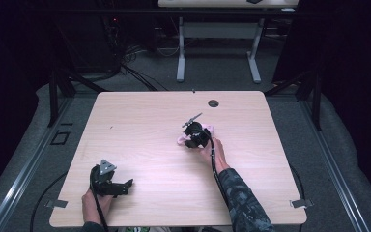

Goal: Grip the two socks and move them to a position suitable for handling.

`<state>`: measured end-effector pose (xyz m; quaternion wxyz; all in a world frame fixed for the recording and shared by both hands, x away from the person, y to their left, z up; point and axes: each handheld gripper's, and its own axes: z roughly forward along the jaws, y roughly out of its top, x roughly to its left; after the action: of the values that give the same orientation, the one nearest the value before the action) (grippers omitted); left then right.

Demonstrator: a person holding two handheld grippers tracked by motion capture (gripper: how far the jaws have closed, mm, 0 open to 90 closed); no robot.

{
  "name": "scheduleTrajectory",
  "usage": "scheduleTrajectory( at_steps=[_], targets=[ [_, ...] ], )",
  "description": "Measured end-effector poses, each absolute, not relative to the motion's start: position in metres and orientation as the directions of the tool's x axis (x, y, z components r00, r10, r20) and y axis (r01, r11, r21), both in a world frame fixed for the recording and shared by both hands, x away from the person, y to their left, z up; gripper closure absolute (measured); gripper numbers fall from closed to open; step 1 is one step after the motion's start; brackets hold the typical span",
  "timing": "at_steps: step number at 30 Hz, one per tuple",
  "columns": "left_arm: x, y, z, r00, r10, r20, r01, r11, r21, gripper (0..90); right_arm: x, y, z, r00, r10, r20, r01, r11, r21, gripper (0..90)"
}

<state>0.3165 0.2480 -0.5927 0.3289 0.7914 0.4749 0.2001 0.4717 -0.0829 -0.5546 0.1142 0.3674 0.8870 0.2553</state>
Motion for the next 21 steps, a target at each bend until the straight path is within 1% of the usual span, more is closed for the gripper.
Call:
scheduleTrajectory(
  at_steps=[2, 6, 9, 12, 14, 16, 17, 19, 20, 21],
  targets=[
    [0.317, 0.248, -0.593, 0.469, 0.883, 0.005, 0.620, -0.333, 0.711, 0.3, 0.468, -0.085, -0.553, -0.709, 0.705, 0.000, 0.586, 0.589, 0.557, 80.6],
    [0.317, 0.248, -0.593, 0.470, 0.883, 0.004, 0.621, -0.334, 0.709, 0.3, 0.453, -0.092, -0.537, -0.727, 0.686, 0.026, 0.557, 0.569, 0.605, 80.9],
    [0.317, 0.248, -0.593, 0.469, 0.883, 0.005, 0.620, -0.333, 0.710, 0.3, 0.434, -0.099, -0.519, -0.751, 0.659, 0.042, 0.526, 0.558, 0.642, 80.9],
    [0.317, 0.248, -0.593, 0.469, 0.883, 0.005, 0.620, -0.333, 0.711, 0.3, 0.405, -0.109, -0.499, -0.783, 0.620, 0.048, 0.474, 0.546, 0.691, 80.8],
    [0.317, 0.248, -0.593, 0.469, 0.883, 0.005, 0.620, -0.333, 0.711, 0.3, 0.386, -0.113, -0.492, -0.800, 0.600, 0.024, 0.441, 0.560, 0.701, 80.7],
    [0.317, 0.248, -0.593, 0.468, 0.884, 0.005, 0.620, -0.333, 0.711, 0.2, 0.367, -0.117, -0.490, -0.815, 0.579, 0.023, 0.417, 0.560, 0.716, 80.6],
    [0.317, 0.248, -0.593, 0.467, 0.884, 0.004, 0.620, -0.331, 0.712, 0.3, 0.350, -0.120, -0.494, -0.830, 0.557, 0.017, 0.403, 0.579, 0.709, 80.4],
    [0.317, 0.248, -0.593, 0.467, 0.884, 0.004, 0.620, -0.330, 0.712, 0.2, 0.344, -0.121, -0.497, -0.836, 0.548, 0.014, 0.397, 0.588, 0.704, 80.3],
    [0.317, 0.248, -0.593, 0.467, 0.884, 0.004, 0.620, -0.331, 0.712, 0.2, 0.335, -0.121, -0.504, -0.844, 0.536, -0.011, 0.385, 0.621, 0.683, 80.1],
    [0.317, 0.248, -0.593, 0.467, 0.884, 0.004, 0.620, -0.330, 0.712, 0.3, 0.331, -0.121, -0.510, -0.848, 0.529, -0.009, 0.385, 0.628, 0.676, 79.9]
  ],
)
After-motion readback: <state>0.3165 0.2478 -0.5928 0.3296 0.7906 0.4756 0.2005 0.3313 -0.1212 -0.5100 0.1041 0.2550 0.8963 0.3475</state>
